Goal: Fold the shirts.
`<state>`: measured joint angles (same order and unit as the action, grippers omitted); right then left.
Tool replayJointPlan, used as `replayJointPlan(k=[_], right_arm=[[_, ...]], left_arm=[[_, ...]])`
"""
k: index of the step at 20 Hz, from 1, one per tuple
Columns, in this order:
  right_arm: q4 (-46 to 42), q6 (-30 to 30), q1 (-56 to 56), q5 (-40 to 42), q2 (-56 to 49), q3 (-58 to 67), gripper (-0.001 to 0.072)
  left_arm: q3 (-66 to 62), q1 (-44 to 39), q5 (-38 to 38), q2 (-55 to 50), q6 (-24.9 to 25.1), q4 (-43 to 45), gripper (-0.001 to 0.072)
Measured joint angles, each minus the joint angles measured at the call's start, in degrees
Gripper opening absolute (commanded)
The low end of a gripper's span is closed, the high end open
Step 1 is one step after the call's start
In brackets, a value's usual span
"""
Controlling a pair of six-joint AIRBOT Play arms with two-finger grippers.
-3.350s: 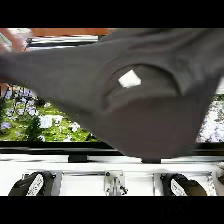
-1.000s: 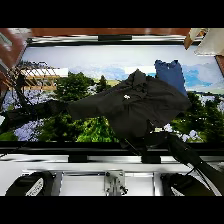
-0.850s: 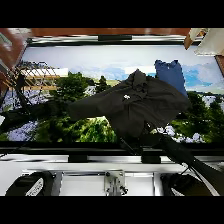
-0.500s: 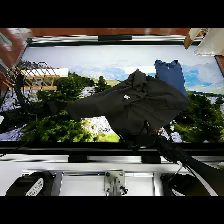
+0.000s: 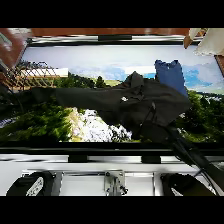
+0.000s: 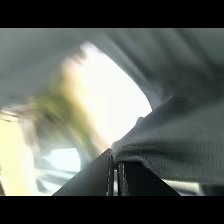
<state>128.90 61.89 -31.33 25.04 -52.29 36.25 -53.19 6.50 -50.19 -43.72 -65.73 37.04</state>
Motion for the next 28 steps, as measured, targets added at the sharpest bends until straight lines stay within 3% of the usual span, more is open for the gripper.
replayJointPlan(k=[6, 10, 14, 18, 23, 25, 28], right_arm=[[-10.67, 7.91, 12.24, 1.07, 16.11, 24.96, 0.0076], [-13.7, 9.33, 16.13, 2.49, 19.91, 42.34, 0.0076], [-14.95, 10.73, 17.18, 7.19, 20.85, 51.45, 0.0076], [-19.5, 11.63, 17.46, 17.9, 19.39, 54.05, 0.0076], [-28.39, 11.5, 17.55, 38.1, 9.64, 53.2, 0.0077], [-30.77, 11.13, 17.55, 40.02, 3.5, 50.99, 0.0077], [-32.02, 9.55, 17.57, 35.5, -7.19, 48.83, 0.0077]], left_arm=[[-26.95, 10.23, 2.64, 2.56, 0.46, -0.07, 0.0042], [-43.01, 14.56, 10.88, 5.99, 0.57, -0.35, 0.0043], [-49.9, 15.87, 18.16, 9.84, 0.61, 1.22, 0.0043], [-50.31, 16.2, 17.42, 10.78, 0.59, 5.97, 0.0043], [-39.91, 16.28, 4.04, 7.96, 0.59, 10.01, 0.0043], [-32.83, 16.28, 0.74, 5.53, 0.59, 10.29, 0.0043], [-23.85, 15.08, -1.22, 0.24, 0.57, 8.79, 0.0043]])
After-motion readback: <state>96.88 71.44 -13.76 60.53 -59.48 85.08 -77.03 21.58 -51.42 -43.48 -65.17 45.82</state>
